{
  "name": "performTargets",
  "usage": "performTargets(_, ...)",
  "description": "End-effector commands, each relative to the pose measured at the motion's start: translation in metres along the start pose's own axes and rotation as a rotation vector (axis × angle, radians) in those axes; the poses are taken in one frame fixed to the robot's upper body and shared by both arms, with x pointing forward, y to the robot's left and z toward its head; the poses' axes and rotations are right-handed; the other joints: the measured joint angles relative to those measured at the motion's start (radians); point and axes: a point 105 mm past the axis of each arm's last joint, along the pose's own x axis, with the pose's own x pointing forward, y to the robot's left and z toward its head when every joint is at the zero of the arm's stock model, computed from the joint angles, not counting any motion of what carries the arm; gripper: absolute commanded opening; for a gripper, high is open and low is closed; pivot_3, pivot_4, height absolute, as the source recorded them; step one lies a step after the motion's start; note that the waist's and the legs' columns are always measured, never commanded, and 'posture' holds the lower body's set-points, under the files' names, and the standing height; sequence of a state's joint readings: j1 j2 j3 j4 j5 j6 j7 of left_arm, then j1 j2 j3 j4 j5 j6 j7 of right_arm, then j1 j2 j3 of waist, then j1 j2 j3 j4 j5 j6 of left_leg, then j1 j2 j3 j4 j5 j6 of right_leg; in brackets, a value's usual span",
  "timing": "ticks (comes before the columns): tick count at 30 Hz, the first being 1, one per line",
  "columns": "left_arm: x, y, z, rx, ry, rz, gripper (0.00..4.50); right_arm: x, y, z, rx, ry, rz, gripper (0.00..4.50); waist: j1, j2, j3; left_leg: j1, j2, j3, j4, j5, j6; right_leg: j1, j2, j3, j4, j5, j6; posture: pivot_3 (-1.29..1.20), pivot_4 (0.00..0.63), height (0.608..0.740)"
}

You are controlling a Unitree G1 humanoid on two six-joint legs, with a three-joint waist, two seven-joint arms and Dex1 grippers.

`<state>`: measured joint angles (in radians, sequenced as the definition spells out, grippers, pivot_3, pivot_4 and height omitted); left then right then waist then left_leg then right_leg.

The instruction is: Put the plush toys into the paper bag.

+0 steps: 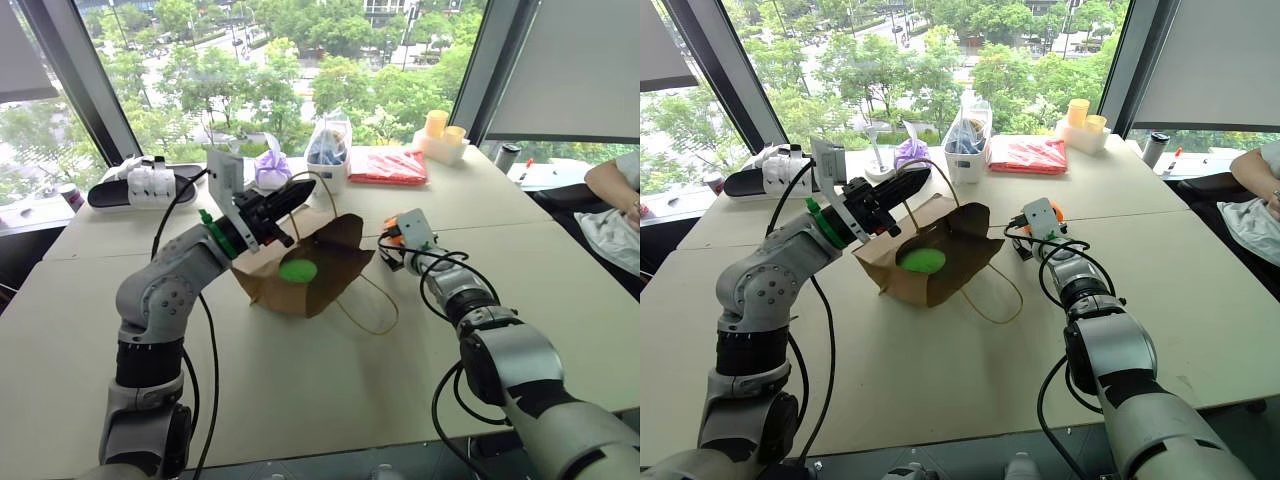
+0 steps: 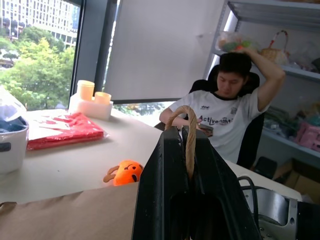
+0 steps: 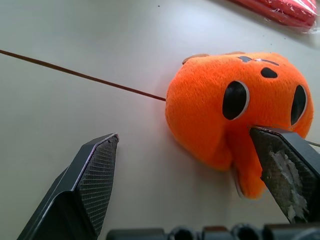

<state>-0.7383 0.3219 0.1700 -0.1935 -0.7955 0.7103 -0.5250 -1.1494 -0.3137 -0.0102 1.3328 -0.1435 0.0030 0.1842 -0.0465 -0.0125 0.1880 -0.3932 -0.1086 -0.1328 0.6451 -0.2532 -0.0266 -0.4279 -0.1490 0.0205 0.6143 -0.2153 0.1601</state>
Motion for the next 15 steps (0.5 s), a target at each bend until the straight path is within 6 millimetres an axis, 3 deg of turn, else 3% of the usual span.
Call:
performTargets(1,-0.002,-0.007,0.01,0.034,-0.031,-0.014,0.0,0.0,-0.007,0.023,0.008,-0.062,-0.028,4.46,0.0,0.0,0.0,0.0,0.0,0.0,0.0,0.0,0.0,0.0,0.0,0.0,0.0,0.0,0.0,0.0,0.15,0.74)
performTargets(4,-0.002,-0.008,0.01,0.034,-0.033,-0.011,0.0,0.001,-0.007,0.025,0.026,-0.062,-0.032,3.66,0.0,0.0,0.0,0.0,0.0,0.0,0.0,0.0,0.0,0.0,0.0,0.0,0.0,0.0,0.0,0.0,0.15,0.74)
performTargets(11,-0.004,-0.009,0.011,0.04,-0.041,0.003,0.0,0.001,-0.009,0.031,0.089,-0.07,-0.04,0.03,0.0,0.0,0.0,0.0,0.0,0.0,0.0,0.0,0.0,0.0,0.0,0.0,0.0,0.0,0.0,0.0,0.15,0.74)
performTargets(15,-0.007,-0.007,0.013,0.048,-0.046,0.023,0.0,0.001,-0.008,0.034,0.087,-0.072,-0.036,0.03,0.0,0.0,0.0,0.0,0.0,0.0,0.0,0.0,0.0,0.0,0.0,0.0,0.0,0.0,0.0,0.0,0.15,0.74)
